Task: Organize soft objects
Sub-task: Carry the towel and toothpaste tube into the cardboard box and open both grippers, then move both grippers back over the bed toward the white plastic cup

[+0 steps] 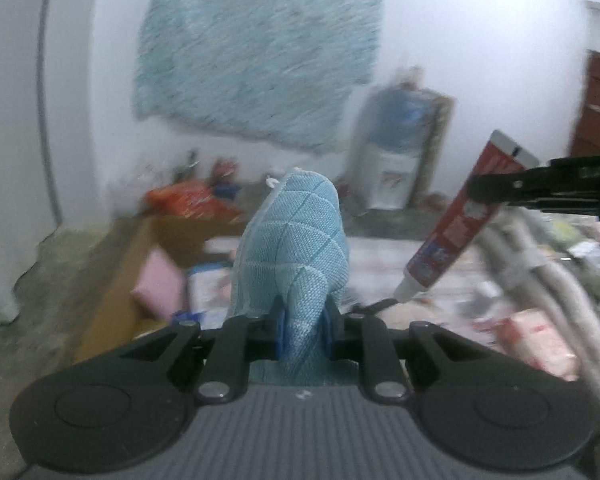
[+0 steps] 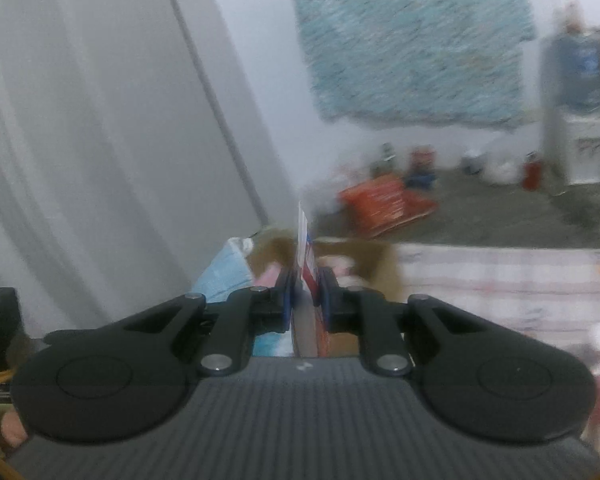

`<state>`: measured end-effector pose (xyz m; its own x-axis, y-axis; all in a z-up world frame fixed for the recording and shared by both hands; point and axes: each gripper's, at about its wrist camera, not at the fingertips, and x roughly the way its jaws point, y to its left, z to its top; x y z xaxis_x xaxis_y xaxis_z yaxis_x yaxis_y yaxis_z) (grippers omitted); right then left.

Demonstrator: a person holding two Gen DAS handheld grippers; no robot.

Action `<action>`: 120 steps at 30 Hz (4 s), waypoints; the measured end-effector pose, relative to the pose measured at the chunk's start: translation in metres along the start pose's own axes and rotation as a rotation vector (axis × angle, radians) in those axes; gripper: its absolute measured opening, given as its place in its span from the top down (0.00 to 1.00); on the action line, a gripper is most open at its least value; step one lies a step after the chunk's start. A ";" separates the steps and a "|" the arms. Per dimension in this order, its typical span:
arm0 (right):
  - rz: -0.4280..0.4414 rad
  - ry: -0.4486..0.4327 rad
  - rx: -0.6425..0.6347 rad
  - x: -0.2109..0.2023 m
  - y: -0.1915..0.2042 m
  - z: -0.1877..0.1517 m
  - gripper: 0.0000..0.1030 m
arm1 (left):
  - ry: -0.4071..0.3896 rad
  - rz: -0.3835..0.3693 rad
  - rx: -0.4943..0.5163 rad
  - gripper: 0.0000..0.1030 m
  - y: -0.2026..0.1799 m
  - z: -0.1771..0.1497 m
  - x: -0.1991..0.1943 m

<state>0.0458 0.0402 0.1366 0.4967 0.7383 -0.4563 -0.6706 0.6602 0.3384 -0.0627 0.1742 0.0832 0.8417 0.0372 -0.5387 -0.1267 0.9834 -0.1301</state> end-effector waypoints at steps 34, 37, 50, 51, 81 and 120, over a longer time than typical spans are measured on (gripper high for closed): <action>0.135 0.678 0.208 0.273 0.028 -0.089 0.88 | 0.674 0.343 0.156 0.80 0.154 -0.062 0.173; 0.090 0.689 0.172 0.286 0.029 -0.092 0.87 | 0.672 0.341 0.143 0.79 0.156 -0.061 0.174; 0.002 0.607 0.119 0.287 0.021 -0.071 0.73 | 0.644 0.373 0.103 0.79 0.161 -0.061 0.169; 0.014 0.597 0.123 0.284 0.020 -0.069 0.72 | 0.638 0.376 0.100 0.79 0.162 -0.060 0.166; 0.097 0.203 0.207 0.050 -0.040 -0.029 0.46 | 0.488 0.338 -0.003 0.21 0.120 -0.023 0.111; -0.500 0.266 0.219 0.046 -0.354 -0.085 0.24 | 0.322 -0.121 0.312 0.10 -0.222 -0.031 0.226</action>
<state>0.2593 -0.1719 -0.0740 0.5488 0.2898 -0.7841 -0.2478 0.9522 0.1785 0.1388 -0.0412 -0.0357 0.6285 -0.0901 -0.7726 0.1680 0.9856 0.0217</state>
